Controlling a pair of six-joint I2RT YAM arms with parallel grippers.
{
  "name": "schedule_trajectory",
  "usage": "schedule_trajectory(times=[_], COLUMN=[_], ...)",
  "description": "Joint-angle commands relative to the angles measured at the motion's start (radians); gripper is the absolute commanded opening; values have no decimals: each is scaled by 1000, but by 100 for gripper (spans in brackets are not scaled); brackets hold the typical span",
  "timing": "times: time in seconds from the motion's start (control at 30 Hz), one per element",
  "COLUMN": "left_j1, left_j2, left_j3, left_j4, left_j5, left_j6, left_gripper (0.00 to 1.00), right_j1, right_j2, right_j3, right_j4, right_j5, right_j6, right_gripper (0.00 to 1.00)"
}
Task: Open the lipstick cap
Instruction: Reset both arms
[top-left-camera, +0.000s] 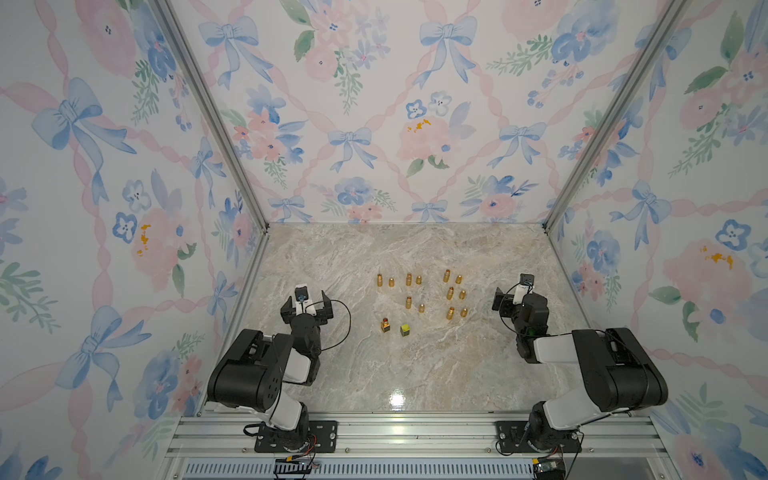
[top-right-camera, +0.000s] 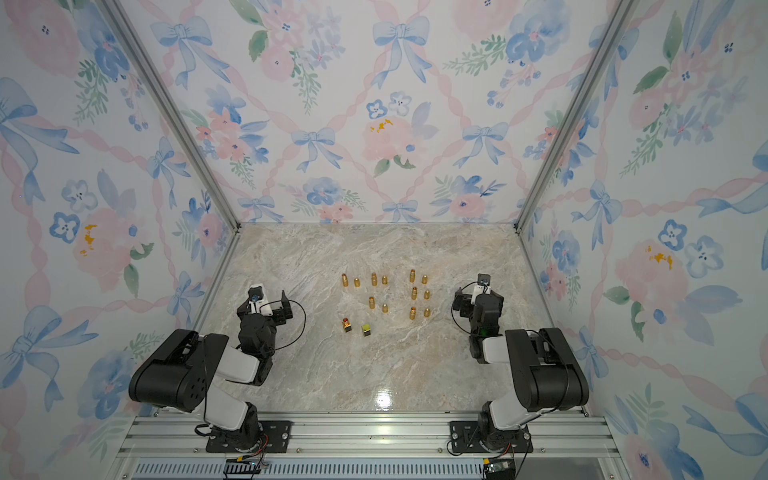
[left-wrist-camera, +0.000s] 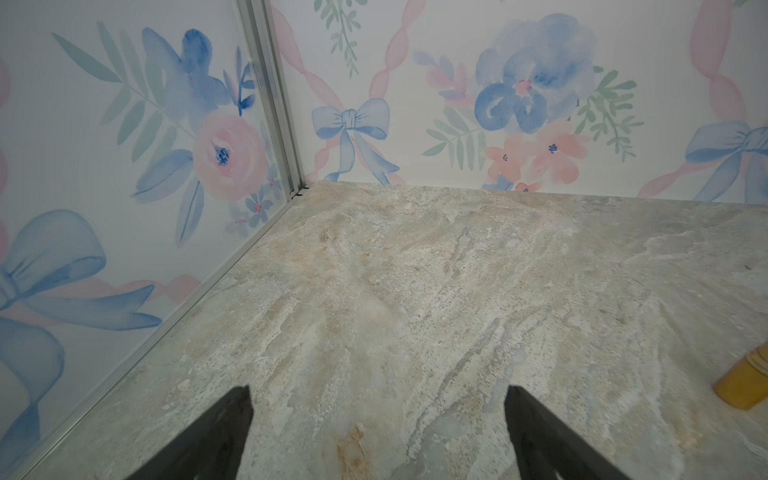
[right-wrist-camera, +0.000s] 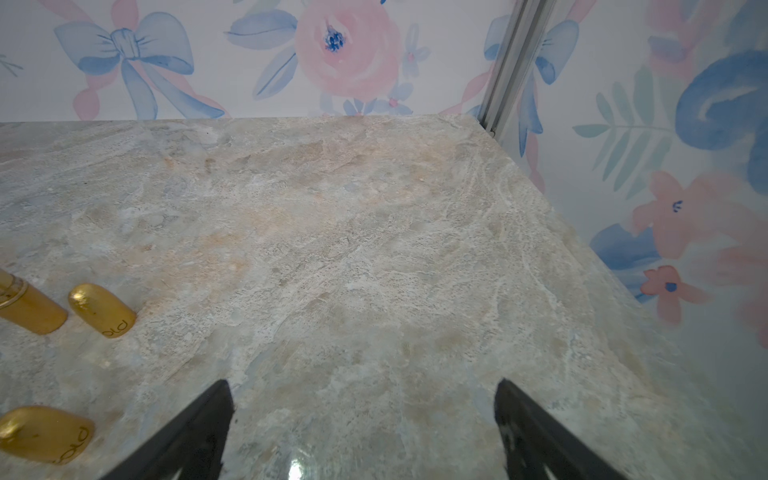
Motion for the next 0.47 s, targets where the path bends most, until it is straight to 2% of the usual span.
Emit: schedule_trajectory(times=[0.0,0.23,0.37,0.43], left_j1=[3,-12,2,-20], left_j2=[-10,-1,-5,-13], left_j3=[14,22,27,17], left_j4=[36,35,23,26], left_j5=[-9,58,77,75], left_j6=[-25,24,12,38], left_gripper=[98,98,98,98], right_j1=[10,11,11,11], right_j2=[3,3,3,3], right_j3=[19,19,19,19], right_j4=[25,24,24,24], right_j5=[-13,-13,-13,-13], right_j6=[-11,-11,-11,-11], right_gripper=[99,99,99,99])
